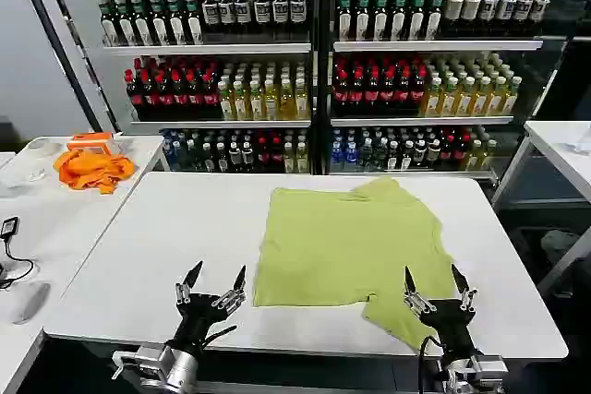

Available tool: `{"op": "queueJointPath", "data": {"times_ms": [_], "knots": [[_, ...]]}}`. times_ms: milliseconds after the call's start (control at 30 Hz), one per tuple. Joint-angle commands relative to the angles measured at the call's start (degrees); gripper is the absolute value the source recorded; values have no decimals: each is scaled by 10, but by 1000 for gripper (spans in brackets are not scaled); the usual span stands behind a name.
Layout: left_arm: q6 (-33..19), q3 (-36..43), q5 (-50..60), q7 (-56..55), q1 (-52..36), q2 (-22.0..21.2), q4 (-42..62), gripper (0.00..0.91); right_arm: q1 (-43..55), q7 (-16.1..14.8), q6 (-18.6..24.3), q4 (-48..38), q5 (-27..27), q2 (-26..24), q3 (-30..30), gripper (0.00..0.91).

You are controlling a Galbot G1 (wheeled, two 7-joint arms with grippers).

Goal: Fold and organize the clothes.

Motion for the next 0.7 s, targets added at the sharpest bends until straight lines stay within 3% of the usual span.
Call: {"op": "queueJointPath", "data": {"times_ms": [33, 167, 400, 700], "knots": [[94, 4, -40, -30, -28, 21, 49, 907, 20, 32, -72, -21, 1, -12, -26, 907], [115, 20, -48, -32, -46, 21, 57, 907, 3, 54, -108, -16, 6, -6, -30, 907], [130, 51, -44, -35, -73, 23, 79, 907, -47, 69, -116, 6, 6, -2, -22, 907], [138, 92, -25, -47, -102, 6, 108, 907, -64, 64, -105, -5, -3, 11, -23, 907]]}}
